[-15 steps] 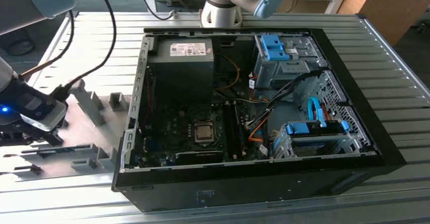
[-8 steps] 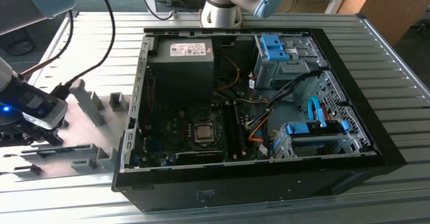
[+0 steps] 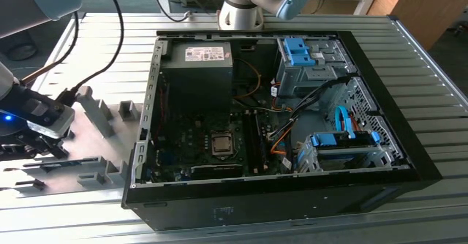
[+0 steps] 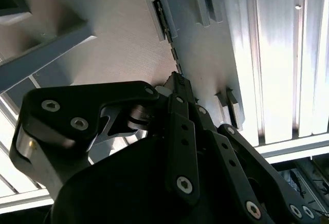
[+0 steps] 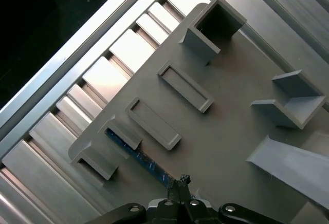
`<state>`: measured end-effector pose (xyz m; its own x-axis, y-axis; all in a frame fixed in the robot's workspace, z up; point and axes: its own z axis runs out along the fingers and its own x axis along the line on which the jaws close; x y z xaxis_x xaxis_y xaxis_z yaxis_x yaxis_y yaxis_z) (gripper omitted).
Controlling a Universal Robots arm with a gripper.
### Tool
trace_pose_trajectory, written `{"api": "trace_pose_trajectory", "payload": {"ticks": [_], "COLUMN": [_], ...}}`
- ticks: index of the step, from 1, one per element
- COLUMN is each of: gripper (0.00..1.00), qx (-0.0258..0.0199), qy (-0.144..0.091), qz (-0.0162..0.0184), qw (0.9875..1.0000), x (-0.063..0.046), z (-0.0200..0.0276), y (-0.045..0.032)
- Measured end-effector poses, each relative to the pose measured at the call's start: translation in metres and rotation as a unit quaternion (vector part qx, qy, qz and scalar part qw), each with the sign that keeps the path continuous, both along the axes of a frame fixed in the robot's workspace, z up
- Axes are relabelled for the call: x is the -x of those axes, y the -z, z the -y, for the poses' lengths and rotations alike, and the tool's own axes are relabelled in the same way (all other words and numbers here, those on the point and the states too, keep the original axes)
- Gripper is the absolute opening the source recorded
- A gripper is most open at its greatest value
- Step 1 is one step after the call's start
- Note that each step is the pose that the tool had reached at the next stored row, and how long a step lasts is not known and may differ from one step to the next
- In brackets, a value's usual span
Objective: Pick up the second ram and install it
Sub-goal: 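Pick up the second ram and move it above second insertion slot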
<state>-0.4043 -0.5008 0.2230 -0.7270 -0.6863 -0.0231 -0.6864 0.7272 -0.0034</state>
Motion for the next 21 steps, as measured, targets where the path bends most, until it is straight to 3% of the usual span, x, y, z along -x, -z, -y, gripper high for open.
{"api": "trace_pose_trajectory", "payload": {"ticks": [10,21], "gripper": [0.11,0.11], "qx": [0.0,0.0], "qy": [-0.033,-0.068], "qz": [0.0,0.0], "qw": [0.9994,0.9977], "x": [0.0,0.0], "z": [0.0,0.0], "y": [0.0,0.0]}}
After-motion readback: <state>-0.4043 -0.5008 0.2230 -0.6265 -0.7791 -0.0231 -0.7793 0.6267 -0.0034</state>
